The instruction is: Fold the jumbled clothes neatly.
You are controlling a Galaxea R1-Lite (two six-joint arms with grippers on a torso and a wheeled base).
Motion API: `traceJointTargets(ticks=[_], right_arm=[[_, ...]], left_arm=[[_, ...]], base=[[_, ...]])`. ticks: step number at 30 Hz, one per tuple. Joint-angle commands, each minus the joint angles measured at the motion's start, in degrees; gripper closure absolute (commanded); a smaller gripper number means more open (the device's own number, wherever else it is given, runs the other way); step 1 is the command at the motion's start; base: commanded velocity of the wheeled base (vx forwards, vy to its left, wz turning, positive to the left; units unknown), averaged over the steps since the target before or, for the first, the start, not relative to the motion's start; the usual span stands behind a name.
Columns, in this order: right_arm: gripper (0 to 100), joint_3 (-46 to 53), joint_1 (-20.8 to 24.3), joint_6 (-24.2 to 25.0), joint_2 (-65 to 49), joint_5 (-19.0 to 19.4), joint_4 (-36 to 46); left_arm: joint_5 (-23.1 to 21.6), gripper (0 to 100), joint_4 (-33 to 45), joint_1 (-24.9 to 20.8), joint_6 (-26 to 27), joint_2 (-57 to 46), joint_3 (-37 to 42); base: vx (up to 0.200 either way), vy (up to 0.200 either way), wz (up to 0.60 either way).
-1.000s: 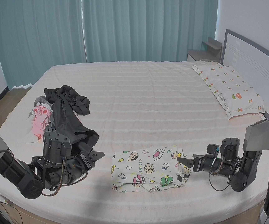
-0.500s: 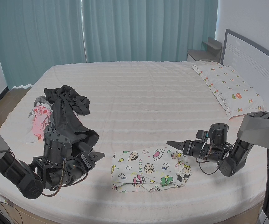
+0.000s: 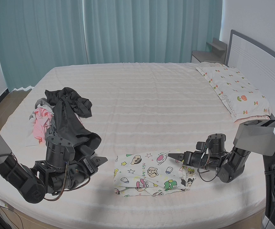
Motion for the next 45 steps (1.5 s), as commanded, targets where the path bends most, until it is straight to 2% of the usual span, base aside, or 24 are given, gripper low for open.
traceJointTargets(ticks=[1,5,6,21,26,40,45], right_arm=[[0,-1.85,0.26,-0.06,2.16,0.01,-0.02],[0,-5.28,0.96,-0.06,3.56,0.01,1.65],[100,-5.54,0.96,-0.15,3.65,0.09,2.36],[100,-5.63,-3.61,-0.50,3.74,-0.79,2.62],[100,-5.63,-3.87,-0.59,3.39,-4.83,1.57],[100,-4.93,-5.28,-0.68,1.10,-4.92,2.18],[100,-1.59,-5.28,-0.76,-0.66,-4.74,2.18]], left_arm=[[0.06,0,-0.24,0.00,-0.01,0.53,0.04],[0.15,0,-2.00,0.08,-0.01,1.41,0.04],[0.23,0,-2.35,0.17,0.08,1.76,0.12],[0.23,0,-2.79,0.26,0.08,1.85,0.65],[0.23,0,-2.70,0.26,0.08,1.85,0.65],[0.23,0,-2.70,0.26,0.08,1.76,0.65],[0.23,0,-2.70,0.26,0.08,1.85,0.65]], base=[[0.000,0.000,0.00],[0.000,0.000,0.00],[0.000,0.000,0.00],[0.000,0.000,0.00],[0.000,0.000,0.00],[0.000,0.000,0.00],[0.000,0.000,0.00]])
